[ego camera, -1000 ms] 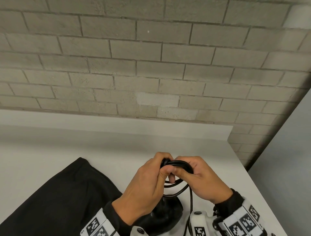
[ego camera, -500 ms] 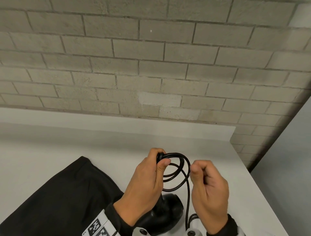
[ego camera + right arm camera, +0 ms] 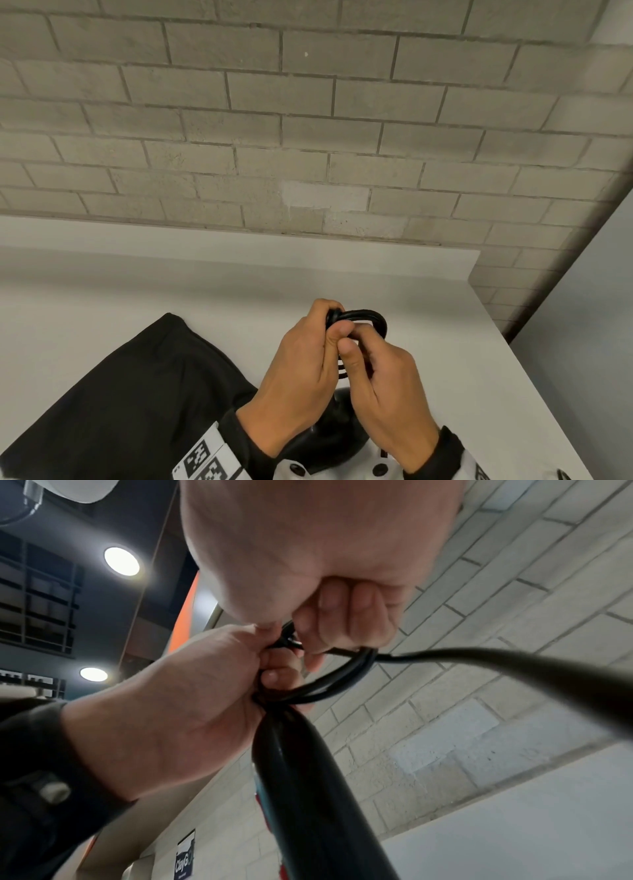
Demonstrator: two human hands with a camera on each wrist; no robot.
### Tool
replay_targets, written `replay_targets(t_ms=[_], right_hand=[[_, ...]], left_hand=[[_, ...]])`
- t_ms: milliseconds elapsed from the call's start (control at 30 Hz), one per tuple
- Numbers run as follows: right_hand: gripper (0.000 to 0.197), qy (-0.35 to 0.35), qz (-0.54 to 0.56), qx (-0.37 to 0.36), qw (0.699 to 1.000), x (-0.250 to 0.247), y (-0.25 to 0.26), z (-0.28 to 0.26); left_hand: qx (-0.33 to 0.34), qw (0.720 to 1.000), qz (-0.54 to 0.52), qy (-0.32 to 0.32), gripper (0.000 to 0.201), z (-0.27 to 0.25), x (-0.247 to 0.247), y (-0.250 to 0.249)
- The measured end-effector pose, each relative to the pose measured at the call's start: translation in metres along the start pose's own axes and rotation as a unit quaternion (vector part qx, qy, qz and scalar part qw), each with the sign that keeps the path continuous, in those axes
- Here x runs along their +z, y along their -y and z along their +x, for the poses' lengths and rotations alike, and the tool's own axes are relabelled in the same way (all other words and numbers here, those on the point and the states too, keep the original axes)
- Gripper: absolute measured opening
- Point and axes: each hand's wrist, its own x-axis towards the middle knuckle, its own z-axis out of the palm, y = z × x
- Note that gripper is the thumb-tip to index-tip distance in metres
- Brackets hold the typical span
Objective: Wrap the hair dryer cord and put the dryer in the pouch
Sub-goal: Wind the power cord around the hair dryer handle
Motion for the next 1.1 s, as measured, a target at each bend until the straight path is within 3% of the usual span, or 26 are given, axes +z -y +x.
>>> replay_targets(t_ms=[100,167,300,333,367,500,600,733,900,1033,1100], right_hand=[[0.057,0.013,0.059,0.025,0.998,-0.008,0.010,0.004],[0.064,0.053,0.159,0.089,0.982,-0.018,0.017,0.010],[0.050,0.198,0.376,0.233,0.875,-0.041,0.021,0.021],[0.048,0.214,0.384,0.237,0.867,-0.043,0.021,0.021],[0.046,0.215,0.368,0.231,0.874,-0.044,0.021,0.021],[0.017,0.133,0.153,0.119,0.972,-0.037,0.016,0.006],[0.012,0.081,0.066,0.105,0.989,-0.033,0.013,-0.007],[0.026,0.088,0.105,0.133,0.982,-0.033,0.015,-0.010],[0.031,0.149,0.300,0.216,0.917,-0.044,0.029,-0.015],[0.057,0.201,0.326,0.236,0.893,-0.053,0.022,-0.033],[0.059,0.203,0.327,0.238,0.892,-0.060,0.014,-0.044]], left_hand=[[0.008,1.000,0.013,-0.018,0.018,0.000,0.001,0.006],[0.017,0.999,0.030,-0.029,0.020,-0.001,0.002,0.009],[0.025,0.998,0.050,-0.009,0.020,-0.002,0.006,0.005],[0.025,0.998,0.048,-0.009,0.019,-0.001,0.007,0.003],[0.026,0.999,0.044,-0.013,0.017,0.000,0.007,0.002],[0.021,0.999,0.020,-0.036,0.010,0.008,0.000,0.004],[0.021,0.998,0.042,-0.033,0.012,0.008,-0.003,0.007],[0.019,0.997,0.067,-0.037,0.010,0.011,-0.001,0.011],[-0.001,0.995,0.068,-0.067,0.011,0.019,-0.006,0.018],[-0.010,0.994,0.080,-0.074,0.011,0.022,-0.010,0.024],[-0.003,0.995,0.082,-0.061,0.014,0.021,-0.009,0.024]])
